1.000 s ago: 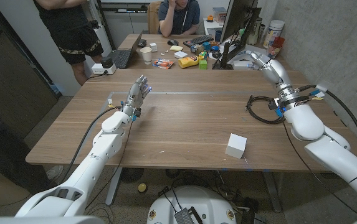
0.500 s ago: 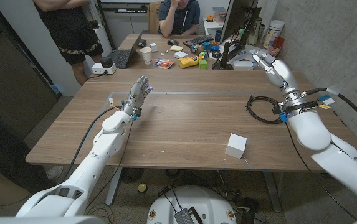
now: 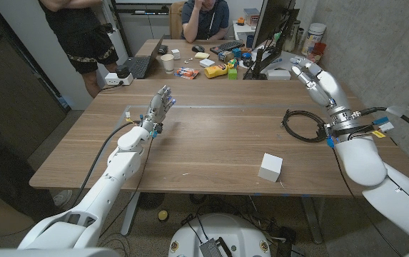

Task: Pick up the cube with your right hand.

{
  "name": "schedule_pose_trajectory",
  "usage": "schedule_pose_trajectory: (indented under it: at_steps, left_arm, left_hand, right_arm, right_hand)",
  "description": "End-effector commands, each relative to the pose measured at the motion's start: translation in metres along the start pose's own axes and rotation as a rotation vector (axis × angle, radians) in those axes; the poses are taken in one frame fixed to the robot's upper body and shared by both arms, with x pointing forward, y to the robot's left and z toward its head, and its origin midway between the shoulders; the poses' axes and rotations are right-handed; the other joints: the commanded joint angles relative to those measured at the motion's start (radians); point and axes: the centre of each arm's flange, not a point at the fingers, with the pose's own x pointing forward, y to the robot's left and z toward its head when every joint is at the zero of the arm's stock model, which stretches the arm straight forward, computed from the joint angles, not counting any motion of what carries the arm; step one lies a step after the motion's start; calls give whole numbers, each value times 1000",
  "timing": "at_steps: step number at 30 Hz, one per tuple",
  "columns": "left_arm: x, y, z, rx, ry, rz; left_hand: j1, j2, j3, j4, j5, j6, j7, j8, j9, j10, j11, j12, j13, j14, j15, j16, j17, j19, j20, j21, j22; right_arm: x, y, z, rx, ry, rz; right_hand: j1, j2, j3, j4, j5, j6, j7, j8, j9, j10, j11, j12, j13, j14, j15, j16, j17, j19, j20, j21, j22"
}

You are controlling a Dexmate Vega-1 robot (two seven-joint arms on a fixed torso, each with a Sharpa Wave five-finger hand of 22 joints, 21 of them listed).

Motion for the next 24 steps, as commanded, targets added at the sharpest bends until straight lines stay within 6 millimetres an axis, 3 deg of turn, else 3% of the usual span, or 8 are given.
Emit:
schedule_pose_trajectory:
  at_steps: [1, 10, 18, 24]
  left_arm:
    - [3, -1, 1, 4, 1, -4]
    - [7, -2, -1, 7, 9, -14]
    - [10, -2, -1, 11, 10, -19]
    - [14, -4, -1, 10, 14, -30]
  left_hand:
    - [0, 114, -3, 0, 5, -3, 0, 5, 5, -11, -2, 4, 3, -31, 1, 5, 5, -2, 6, 4, 2]
    - [0, 114, -4, 0, 5, -3, -1, 4, 5, -12, -2, 3, 3, -31, 1, 5, 5, -1, 6, 4, 2]
    - [0, 114, -4, 0, 6, -3, -1, 4, 5, -13, -2, 3, 3, -31, 1, 5, 5, -2, 7, 4, 2]
    - [0, 114, -5, 0, 6, -4, -1, 4, 5, -11, -2, 4, 3, -31, 1, 5, 5, -2, 6, 4, 2]
  right_arm:
    - [-18, 0, 21, -138, 17, -16]
    - [-28, 10, 33, -253, 45, -17]
    - [-40, 15, 43, -355, 88, -22]
    - [-48, 18, 51, -432, 127, -37]
  right_hand:
    - [8, 7, 2, -8, 6, 6, 0, 3, 2, 9, 2, -4, 3, 7, -2, -2, 0, 5, 0, -5, 1]
    - [13, 7, 2, -15, 5, 6, 11, 1, 2, 7, 9, -6, 3, 9, -3, -3, 0, 9, 0, -5, 1]
    - [18, -1, -2, -27, 3, 4, -3, -4, 2, -1, 18, -11, 3, 10, 3, -5, 0, 16, 19, -6, 1]
    - [9, -24, -18, -36, -1, -4, -1, -9, 3, 13, 20, -7, 4, 31, 17, 2, 3, 68, 39, 7, 1]
